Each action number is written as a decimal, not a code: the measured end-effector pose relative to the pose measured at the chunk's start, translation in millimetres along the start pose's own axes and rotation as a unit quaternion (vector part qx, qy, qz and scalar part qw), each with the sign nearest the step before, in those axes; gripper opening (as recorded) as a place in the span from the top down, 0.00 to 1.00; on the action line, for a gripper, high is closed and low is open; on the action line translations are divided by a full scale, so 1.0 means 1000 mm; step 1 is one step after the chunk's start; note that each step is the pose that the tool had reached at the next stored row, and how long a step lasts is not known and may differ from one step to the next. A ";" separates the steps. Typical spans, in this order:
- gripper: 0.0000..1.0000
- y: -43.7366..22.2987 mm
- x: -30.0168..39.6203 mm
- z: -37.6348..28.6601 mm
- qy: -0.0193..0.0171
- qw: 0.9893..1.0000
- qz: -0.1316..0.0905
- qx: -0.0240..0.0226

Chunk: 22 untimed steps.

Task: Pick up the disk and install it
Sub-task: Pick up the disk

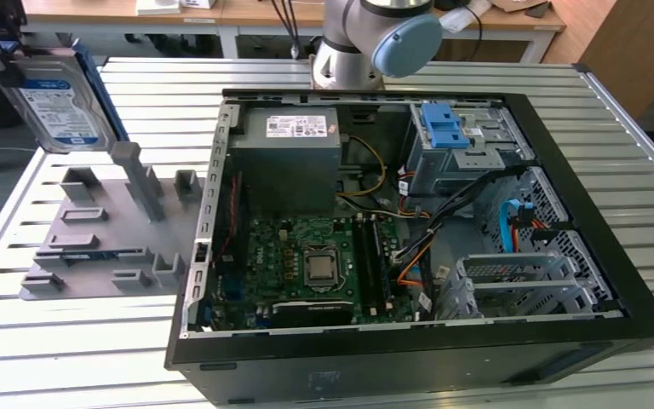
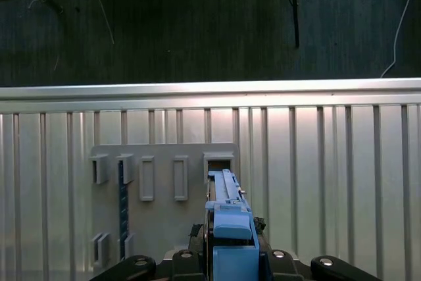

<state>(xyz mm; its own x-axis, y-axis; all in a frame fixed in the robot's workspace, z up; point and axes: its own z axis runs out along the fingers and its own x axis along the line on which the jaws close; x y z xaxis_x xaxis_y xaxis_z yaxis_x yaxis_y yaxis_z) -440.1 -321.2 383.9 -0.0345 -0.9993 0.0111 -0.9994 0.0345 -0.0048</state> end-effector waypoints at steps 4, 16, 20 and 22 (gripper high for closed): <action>0.64 0.0000 0.0001 -0.0031 0.000 1.000 0.000 0.000; 0.64 -0.0001 0.0002 -0.0138 0.000 1.000 0.000 0.000; 0.64 -0.0001 0.0002 -0.0174 0.000 1.000 0.000 0.000; 0.64 -0.0001 0.0002 -0.0193 0.000 1.000 0.000 0.000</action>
<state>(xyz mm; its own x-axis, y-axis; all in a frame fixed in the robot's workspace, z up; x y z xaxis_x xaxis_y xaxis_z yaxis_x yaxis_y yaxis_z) -440.1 -321.2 403.2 -0.0345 -0.9993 0.0111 -0.9994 0.0344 -0.0048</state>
